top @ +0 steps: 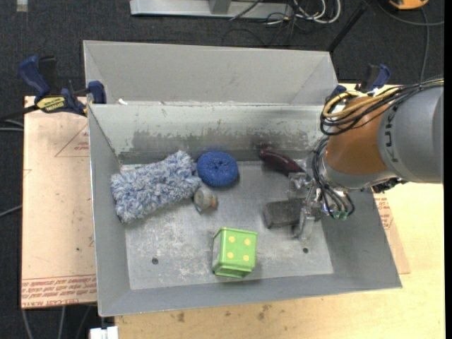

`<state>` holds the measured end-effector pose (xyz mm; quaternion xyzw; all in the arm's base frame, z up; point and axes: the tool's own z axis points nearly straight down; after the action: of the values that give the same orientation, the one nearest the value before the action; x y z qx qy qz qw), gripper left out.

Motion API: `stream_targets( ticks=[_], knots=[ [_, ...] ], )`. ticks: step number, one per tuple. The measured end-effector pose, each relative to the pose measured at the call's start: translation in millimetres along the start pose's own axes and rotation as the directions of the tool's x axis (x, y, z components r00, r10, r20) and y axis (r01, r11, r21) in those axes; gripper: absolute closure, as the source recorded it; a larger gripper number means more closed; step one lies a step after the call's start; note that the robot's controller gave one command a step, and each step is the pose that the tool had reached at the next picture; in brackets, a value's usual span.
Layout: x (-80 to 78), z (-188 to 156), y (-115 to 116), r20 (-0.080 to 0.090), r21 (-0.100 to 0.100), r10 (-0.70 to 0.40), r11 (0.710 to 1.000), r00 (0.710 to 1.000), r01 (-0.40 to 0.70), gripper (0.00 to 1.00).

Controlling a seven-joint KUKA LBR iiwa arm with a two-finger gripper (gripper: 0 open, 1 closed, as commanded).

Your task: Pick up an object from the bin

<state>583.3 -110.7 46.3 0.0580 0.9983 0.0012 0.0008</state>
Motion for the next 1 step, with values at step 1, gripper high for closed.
stream_targets(
  ticks=[1],
  knots=[
    [-1.9,-30.3,-2.6,0.006,0.001,-0.016,1.000,1.000,0.016,0.00]
  ],
)
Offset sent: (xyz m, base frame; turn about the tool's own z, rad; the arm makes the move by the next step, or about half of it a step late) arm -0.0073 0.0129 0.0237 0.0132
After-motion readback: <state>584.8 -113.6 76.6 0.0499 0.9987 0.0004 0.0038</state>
